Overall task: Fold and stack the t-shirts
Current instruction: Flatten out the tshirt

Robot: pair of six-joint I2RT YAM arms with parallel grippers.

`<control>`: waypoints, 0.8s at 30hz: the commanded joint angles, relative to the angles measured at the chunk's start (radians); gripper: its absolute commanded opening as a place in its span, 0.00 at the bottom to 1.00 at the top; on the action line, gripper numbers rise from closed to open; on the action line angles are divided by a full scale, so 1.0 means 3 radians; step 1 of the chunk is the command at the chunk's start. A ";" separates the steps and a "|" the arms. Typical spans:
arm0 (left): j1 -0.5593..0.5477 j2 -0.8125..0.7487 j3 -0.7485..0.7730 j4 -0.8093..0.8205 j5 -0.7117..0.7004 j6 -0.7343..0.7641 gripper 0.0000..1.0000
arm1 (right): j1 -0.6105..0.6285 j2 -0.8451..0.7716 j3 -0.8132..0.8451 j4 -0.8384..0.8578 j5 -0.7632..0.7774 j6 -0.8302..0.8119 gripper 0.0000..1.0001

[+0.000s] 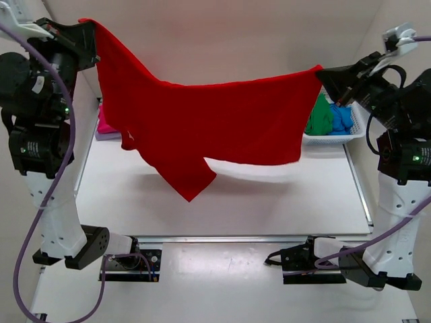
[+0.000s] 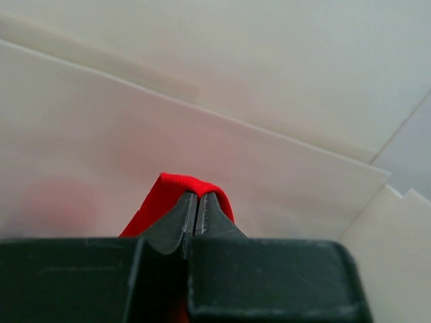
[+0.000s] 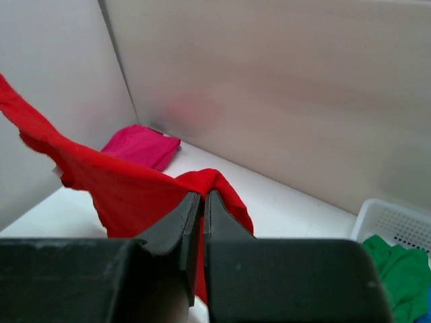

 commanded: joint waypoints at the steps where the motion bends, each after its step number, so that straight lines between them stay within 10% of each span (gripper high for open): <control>1: -0.0018 -0.0060 0.0218 0.0103 0.0052 -0.0153 0.00 | -0.0118 -0.0075 0.0100 0.0391 -0.0310 0.0230 0.00; 15: -0.0248 -0.0311 0.0582 -0.0178 -0.0296 -0.0204 0.00 | -0.0144 -0.0377 -0.0002 0.0396 -0.0284 0.0348 0.00; 24: -0.0034 -0.0270 -0.0572 -0.0149 -0.0302 -0.0342 0.00 | -0.0317 -0.0117 -0.0925 0.0671 -0.0494 0.0384 0.01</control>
